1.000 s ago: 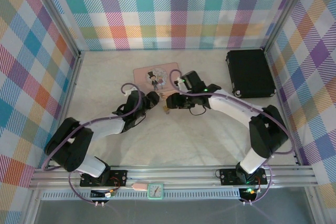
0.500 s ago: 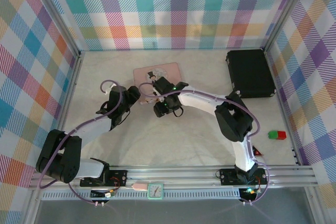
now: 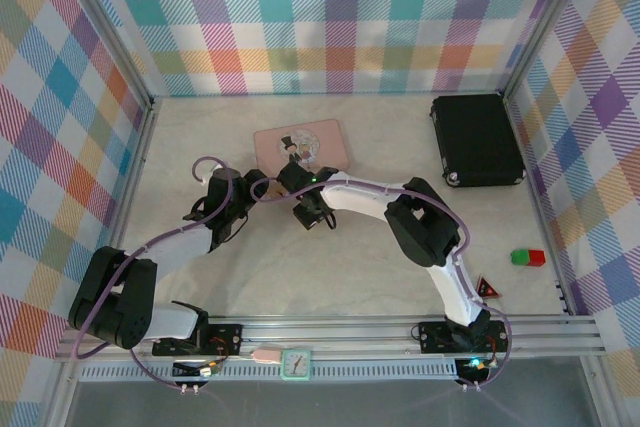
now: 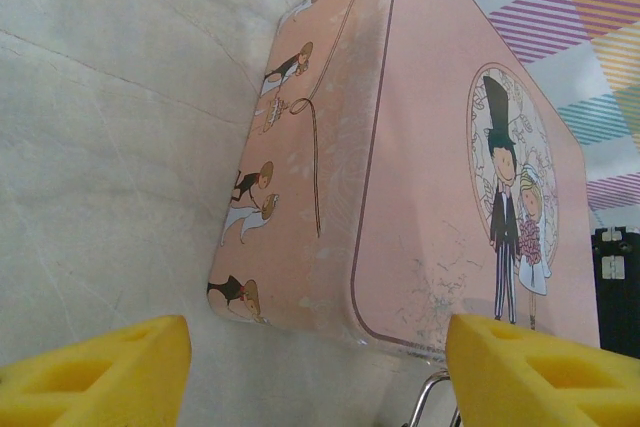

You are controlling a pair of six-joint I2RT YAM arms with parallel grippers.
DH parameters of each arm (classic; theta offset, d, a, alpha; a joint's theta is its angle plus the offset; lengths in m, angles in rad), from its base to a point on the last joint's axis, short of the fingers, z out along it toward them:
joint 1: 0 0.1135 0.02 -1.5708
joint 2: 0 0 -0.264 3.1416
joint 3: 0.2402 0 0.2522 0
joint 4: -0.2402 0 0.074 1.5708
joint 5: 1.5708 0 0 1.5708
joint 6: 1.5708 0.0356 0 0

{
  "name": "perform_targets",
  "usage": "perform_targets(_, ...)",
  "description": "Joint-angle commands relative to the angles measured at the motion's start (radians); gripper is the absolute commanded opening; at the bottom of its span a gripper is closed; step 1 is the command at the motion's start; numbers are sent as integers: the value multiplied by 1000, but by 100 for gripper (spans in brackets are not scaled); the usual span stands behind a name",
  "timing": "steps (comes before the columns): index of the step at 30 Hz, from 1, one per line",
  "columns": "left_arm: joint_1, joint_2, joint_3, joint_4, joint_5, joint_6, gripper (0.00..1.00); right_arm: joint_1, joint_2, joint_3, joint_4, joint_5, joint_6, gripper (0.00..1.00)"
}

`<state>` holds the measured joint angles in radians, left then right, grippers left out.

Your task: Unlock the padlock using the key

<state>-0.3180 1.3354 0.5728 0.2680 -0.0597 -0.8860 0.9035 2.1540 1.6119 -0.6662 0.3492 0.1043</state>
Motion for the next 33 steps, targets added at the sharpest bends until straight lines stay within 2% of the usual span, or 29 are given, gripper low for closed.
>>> perform_targets(1,11,5,12,22,15,-4,68,5,19,5,44,77,-36,57)
perform_targets(5,11,6,15,22,20,-4,68,5,30,1,62,92,-53,52)
perform_targets(8,11,1,18,17,16,-1,68,5,22,-18,76,93,-60,43)
perform_targets(11,13,1,21,15,13,2,68,4,-8,-48,100,72,-80,30)
perform_targets(17,17,-2,33,11,13,34,68,-11,-86,-108,153,-43,-231,12)
perform_targets(21,33,-20,38,9,3,62,68,-31,-112,-119,159,-147,-340,5)
perform_targets(24,61,-29,40,17,14,86,68,-53,-109,-100,138,-215,-396,0)
perform_targets(28,115,-19,62,52,48,130,70,-79,-110,-93,132,-293,-469,0)
perform_targets(33,147,98,163,91,155,190,70,-91,-122,-112,174,-341,-585,0)
